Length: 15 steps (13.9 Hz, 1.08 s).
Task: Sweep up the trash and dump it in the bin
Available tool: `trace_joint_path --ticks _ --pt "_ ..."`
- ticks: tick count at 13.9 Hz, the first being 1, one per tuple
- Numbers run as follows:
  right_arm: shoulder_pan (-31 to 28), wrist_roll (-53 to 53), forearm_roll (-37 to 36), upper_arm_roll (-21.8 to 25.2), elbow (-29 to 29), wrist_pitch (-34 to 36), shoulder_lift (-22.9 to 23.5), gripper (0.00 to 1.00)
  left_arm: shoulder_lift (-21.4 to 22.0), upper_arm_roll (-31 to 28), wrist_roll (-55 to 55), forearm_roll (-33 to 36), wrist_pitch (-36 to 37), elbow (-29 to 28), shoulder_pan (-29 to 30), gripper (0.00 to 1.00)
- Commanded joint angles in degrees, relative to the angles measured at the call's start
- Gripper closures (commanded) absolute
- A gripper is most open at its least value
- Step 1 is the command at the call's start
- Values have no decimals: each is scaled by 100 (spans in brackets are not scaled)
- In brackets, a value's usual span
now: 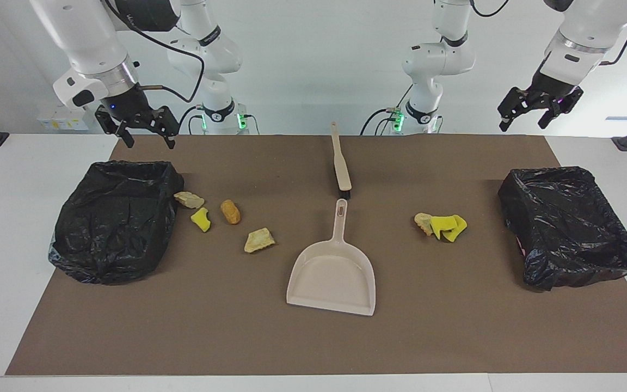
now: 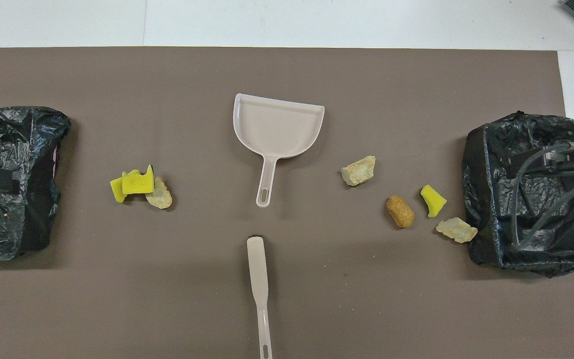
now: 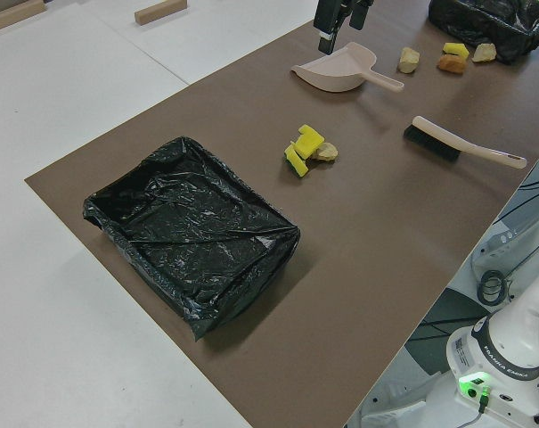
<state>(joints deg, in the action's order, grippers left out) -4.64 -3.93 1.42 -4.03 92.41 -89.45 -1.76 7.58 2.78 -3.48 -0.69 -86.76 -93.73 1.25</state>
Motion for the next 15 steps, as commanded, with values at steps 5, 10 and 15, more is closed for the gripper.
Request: trace_joint_path --ticks 5,10,15 --pt "-73 -99 25 -54 155 50 -114 0 51 21 -12 -28 89 -14 51 0" --pt "-81 -55 25 -54 155 50 -114 0 51 21 -12 -28 89 -14 51 0" --pt "-81 -47 25 -54 155 50 -114 0 51 21 -12 -28 89 -14 51 0"
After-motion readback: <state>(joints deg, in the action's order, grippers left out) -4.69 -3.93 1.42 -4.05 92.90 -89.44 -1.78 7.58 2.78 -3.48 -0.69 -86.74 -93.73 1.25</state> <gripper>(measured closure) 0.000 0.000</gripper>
